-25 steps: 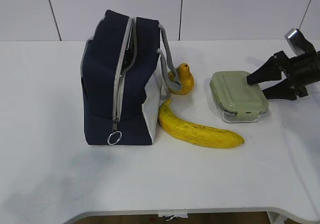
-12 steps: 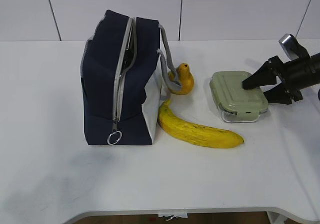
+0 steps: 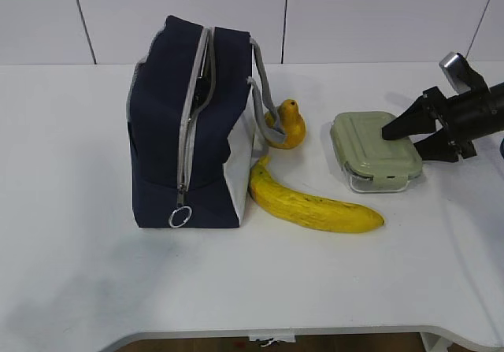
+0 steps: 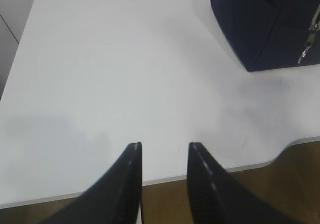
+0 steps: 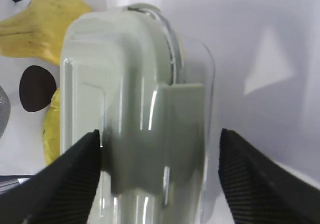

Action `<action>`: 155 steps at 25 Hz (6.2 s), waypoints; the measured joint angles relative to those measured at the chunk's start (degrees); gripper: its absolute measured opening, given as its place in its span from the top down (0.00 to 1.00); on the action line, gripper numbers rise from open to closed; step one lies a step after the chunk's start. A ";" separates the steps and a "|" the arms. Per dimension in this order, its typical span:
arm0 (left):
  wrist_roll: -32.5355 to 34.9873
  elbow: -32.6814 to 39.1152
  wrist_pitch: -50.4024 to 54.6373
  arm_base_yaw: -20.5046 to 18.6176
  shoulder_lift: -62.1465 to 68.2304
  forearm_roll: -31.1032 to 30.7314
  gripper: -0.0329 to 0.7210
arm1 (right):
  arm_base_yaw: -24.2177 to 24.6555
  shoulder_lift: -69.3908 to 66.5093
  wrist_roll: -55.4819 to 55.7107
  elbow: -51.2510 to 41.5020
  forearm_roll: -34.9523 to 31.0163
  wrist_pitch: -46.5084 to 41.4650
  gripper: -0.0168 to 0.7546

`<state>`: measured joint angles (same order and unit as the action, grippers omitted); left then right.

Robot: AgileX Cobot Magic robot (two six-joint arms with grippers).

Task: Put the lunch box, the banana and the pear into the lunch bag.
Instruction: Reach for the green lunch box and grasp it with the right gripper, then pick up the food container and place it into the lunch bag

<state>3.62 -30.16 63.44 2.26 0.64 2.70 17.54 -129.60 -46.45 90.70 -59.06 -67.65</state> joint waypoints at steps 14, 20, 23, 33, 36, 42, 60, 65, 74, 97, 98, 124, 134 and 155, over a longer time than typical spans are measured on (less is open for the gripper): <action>0.00 0.00 0.00 0.00 0.00 0.00 0.64 | -0.03 0.00 -0.23 0.00 -1.06 -0.45 0.45; 0.00 0.00 0.00 0.00 0.00 0.00 0.64 | -0.12 0.00 -0.23 0.00 -1.47 -0.70 0.49; 0.00 0.00 0.00 0.00 0.00 0.00 0.64 | -0.12 0.00 -0.23 0.00 -1.55 -0.70 0.49; 0.00 0.00 0.00 0.00 0.00 0.00 0.64 | -0.12 0.00 4.48 0.00 -1.55 -0.79 0.52; 0.00 0.00 0.00 0.00 0.00 0.00 0.64 | -0.12 0.00 6.92 0.00 -1.68 -0.79 0.52; 0.00 -1.58 3.40 0.00 1.76 0.00 0.64 | -0.12 2.19 10.41 0.00 0.57 0.15 0.52; -0.09 -15.52 1.14 0.00 32.06 16.36 0.64 | -0.12 17.02 15.33 0.00 -1.19 -0.17 0.52; 6.05 -15.52 -4.20 0.00 41.59 26.44 0.61 | -1.09 19.67 15.46 0.00 -5.58 -0.37 0.52; 20.20 -20.28 -8.39 0.00 59.37 40.09 0.44 | -11.04 20.03 15.46 2.31 -8.17 -0.79 0.52; 33.01 -49.03 -4.78 4.04 98.56 56.07 0.43 | -23.28 20.03 15.46 5.30 -12.26 9.46 0.52; 33.01 -49.41 -4.78 4.39 98.95 55.98 0.43 | -23.28 20.03 15.46 5.30 -12.37 9.66 0.52; 33.23 -52.84 -1.68 4.74 101.87 50.60 0.94 | -25.56 18.01 15.36 5.30 -14.10 12.40 0.52; 33.27 -52.84 -0.98 4.62 101.87 50.09 0.94 | -25.56 12.99 15.45 5.30 -3.74 12.51 0.52; 34.22 -52.84 -1.55 3.60 101.87 53.17 0.94 | -33.91 11.69 16.87 5.33 -4.47 20.68 0.52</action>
<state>37.83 -83.00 61.89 5.86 102.51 55.86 -16.37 -117.91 -29.58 96.03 -63.52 -46.97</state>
